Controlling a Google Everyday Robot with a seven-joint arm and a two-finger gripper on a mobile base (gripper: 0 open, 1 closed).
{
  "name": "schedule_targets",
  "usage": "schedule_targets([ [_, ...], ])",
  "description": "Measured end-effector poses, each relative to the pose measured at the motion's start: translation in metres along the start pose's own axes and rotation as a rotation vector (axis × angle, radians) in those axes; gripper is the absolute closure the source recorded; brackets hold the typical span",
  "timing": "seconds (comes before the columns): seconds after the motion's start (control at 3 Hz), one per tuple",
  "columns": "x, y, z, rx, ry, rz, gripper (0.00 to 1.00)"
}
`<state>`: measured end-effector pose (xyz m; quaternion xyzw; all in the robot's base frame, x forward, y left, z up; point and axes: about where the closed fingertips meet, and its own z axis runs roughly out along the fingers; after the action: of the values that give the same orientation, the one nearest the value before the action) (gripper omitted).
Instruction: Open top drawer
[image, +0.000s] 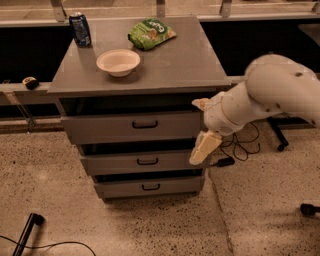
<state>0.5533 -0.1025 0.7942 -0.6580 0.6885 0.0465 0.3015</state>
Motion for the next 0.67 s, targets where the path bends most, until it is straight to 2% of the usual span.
schedule_targets([
  [0.33,0.011,-0.012,-0.016,0.091,-0.045,0.027,0.0],
  [0.67,0.023,-0.01,0.006,0.024,0.018,-0.002,0.0],
])
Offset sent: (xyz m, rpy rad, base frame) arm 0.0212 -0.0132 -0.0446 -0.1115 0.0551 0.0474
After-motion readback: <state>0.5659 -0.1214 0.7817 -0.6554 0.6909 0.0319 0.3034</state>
